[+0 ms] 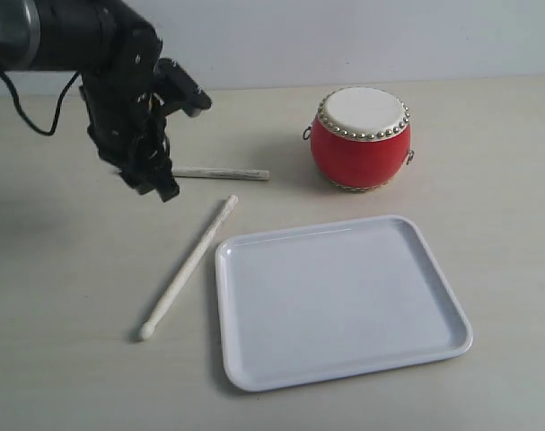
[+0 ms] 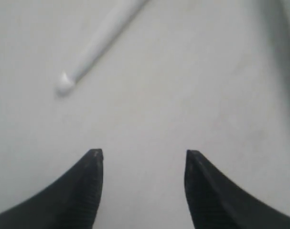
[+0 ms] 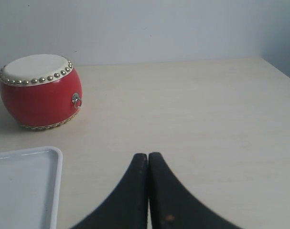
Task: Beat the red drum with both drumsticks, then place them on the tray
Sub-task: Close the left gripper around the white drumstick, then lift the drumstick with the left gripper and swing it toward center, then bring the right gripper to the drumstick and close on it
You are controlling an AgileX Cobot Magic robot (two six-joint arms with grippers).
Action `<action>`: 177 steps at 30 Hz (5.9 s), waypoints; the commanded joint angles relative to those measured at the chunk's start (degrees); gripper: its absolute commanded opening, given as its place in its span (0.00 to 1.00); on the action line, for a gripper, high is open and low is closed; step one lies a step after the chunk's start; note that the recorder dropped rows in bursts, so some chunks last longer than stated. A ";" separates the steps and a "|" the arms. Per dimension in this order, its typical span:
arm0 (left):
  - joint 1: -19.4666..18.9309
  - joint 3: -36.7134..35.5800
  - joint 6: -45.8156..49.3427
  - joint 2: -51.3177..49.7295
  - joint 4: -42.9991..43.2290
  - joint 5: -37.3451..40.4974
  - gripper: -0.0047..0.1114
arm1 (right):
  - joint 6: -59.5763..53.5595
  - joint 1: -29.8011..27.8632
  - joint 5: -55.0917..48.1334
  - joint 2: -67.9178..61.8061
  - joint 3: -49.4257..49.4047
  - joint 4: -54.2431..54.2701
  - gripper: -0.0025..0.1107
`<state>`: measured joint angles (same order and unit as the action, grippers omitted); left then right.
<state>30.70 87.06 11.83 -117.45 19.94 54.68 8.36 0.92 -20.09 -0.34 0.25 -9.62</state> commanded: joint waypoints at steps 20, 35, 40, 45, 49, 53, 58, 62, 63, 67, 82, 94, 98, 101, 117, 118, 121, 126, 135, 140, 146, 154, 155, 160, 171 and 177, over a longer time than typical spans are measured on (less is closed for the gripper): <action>-7.74 22.15 49.18 -17.38 -14.80 2.81 0.49 | -0.13 -0.26 0.44 0.34 -0.25 0.19 0.02; -9.06 22.15 52.31 -20.17 -14.93 -4.83 0.49 | -0.13 -0.26 0.44 0.34 -0.25 0.19 0.02; -9.06 22.15 54.06 -20.31 -14.96 -5.11 0.49 | -0.13 -0.26 0.44 0.34 -0.25 0.19 0.02; -9.06 22.15 55.44 -21.25 -14.96 -5.36 0.48 | -0.13 -0.26 0.44 0.34 -0.25 0.19 0.02; -9.06 22.15 56.27 -22.29 -14.96 -5.36 0.38 | -0.13 -0.26 0.44 0.34 -0.25 0.19 0.02; -9.06 22.15 56.27 -22.42 -14.96 -5.36 0.16 | -0.13 -0.26 0.44 0.34 -0.25 0.19 0.02; -8.87 22.15 55.35 -22.27 -14.17 -5.11 0.04 | -0.25 -0.26 0.44 0.34 -0.25 0.19 0.02; -8.69 22.15 52.80 -21.01 -13.47 -3.94 0.04 | -0.25 -0.26 0.44 0.34 -0.25 0.19 0.02; -8.71 22.15 52.16 -20.57 -13.00 -3.29 0.04 | -0.25 -0.26 0.44 0.34 -0.25 0.19 0.02; -7.87 22.15 48.55 -17.66 -10.27 0.82 0.04 | -0.25 -0.26 0.44 0.34 -0.25 0.19 0.02; 1.35 21.66 35.20 -8.50 -8.95 15.28 0.04 | -0.25 -0.26 0.44 0.34 -0.25 0.19 0.02; 2.03 8.14 27.50 0.42 -10.56 15.28 0.04 | -0.27 -0.26 0.44 0.34 -0.25 0.19 0.02; 2.03 2.17 25.16 4.87 -10.90 15.28 0.04 | -0.27 -0.26 0.44 0.34 -0.25 0.19 0.02; 2.03 -1.97 24.77 8.68 -11.04 15.28 0.04 | -0.18 -0.26 0.44 0.34 -0.25 0.19 0.02; 2.03 -13.92 17.39 18.16 -24.61 15.28 0.04 | -0.51 -0.26 15.43 0.34 -0.25 0.40 0.02; 2.03 -14.48 17.50 18.16 -24.76 15.28 0.04 | -0.51 -0.26 17.17 0.34 -0.25 1.17 0.02; 2.03 -15.06 17.63 18.16 -24.92 15.28 0.04 | -0.63 -0.26 22.79 0.34 -0.25 1.27 0.02; 2.03 -15.06 17.76 18.16 -25.58 15.28 0.04 | 2.46 -0.26 22.53 0.34 -0.25 3.24 0.02; 2.03 -15.06 18.06 19.58 -35.74 15.28 0.04 | 29.37 4.31 49.80 -12.34 8.59 -31.90 0.02; 2.03 -17.02 18.08 22.82 -37.42 15.28 0.04 | 41.52 4.41 52.21 -34.42 22.79 -64.17 0.14; 2.03 -19.77 20.43 24.75 -41.12 15.28 0.04 | 44.40 4.41 45.13 -56.35 33.80 -90.33 0.19; 2.03 -19.77 23.88 24.75 -45.42 15.28 0.04 | 13.46 15.29 36.36 -65.14 34.95 -90.33 0.25; 2.03 -19.77 23.88 24.75 -46.12 15.28 0.04 | 12.17 17.64 34.78 -65.13 34.41 -90.33 0.29; 2.03 -19.77 23.88 24.75 -46.95 15.28 0.04 | 5.00 28.02 31.26 -63.53 31.28 -90.33 0.47; 2.03 -19.77 23.72 24.75 -51.91 15.28 0.04 | 4.52 51.50 11.99 -62.56 26.08 -90.33 0.49; 2.20 -19.77 23.23 24.75 -53.65 15.28 0.04 | 3.68 60.08 -1.65 -66.68 25.85 -90.33 0.49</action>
<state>32.57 67.55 35.41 -93.38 -32.55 69.93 12.69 59.92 -17.13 -65.25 26.27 -100.16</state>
